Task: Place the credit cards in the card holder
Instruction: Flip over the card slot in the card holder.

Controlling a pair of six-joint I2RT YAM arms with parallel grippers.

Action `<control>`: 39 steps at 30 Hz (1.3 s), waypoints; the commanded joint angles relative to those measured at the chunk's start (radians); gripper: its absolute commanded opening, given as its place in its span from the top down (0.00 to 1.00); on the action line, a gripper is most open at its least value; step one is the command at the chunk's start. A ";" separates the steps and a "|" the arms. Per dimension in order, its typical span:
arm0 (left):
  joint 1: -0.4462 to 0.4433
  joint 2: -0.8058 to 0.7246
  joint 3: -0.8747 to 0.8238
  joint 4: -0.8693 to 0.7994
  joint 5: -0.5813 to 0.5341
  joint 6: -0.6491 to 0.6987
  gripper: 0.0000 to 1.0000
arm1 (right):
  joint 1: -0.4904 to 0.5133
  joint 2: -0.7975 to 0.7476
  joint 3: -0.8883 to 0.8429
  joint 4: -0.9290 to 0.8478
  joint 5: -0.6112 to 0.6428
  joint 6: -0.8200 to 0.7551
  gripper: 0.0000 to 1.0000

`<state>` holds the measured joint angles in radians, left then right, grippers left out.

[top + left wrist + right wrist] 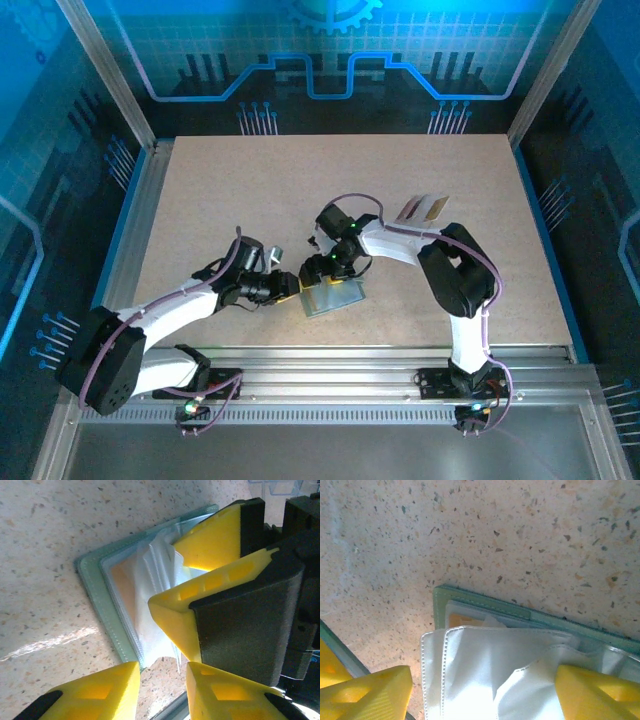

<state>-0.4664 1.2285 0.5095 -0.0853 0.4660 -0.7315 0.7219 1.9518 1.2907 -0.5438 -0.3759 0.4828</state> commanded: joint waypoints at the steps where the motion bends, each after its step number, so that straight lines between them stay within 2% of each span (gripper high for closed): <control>1: -0.022 0.007 0.017 0.024 0.032 -0.004 0.70 | -0.012 -0.038 -0.016 0.005 -0.039 0.007 0.22; 15: -0.078 0.073 0.046 0.082 0.026 -0.031 0.75 | -0.041 -0.114 -0.053 -0.007 0.008 0.010 0.22; 21: -0.078 0.072 0.049 0.083 0.023 -0.036 0.75 | -0.034 -0.108 -0.031 -0.082 0.145 -0.014 0.27; 24: -0.078 0.071 0.049 0.081 0.019 -0.036 0.75 | -0.005 -0.090 -0.006 -0.135 0.253 -0.031 0.30; 30: -0.078 0.074 0.050 0.077 0.012 -0.034 0.75 | 0.022 -0.097 -0.017 -0.120 0.237 -0.039 0.29; 34: -0.078 0.078 0.050 0.076 0.010 -0.032 0.75 | 0.031 -0.111 -0.033 -0.090 0.178 -0.042 0.27; 39: -0.076 0.077 0.052 0.075 0.005 -0.036 0.75 | 0.056 -0.084 -0.010 -0.131 0.248 -0.054 0.27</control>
<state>-0.5396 1.2953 0.5346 -0.0166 0.4686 -0.7612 0.7528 1.8572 1.2526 -0.6373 -0.1574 0.4473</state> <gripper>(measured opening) 0.250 0.732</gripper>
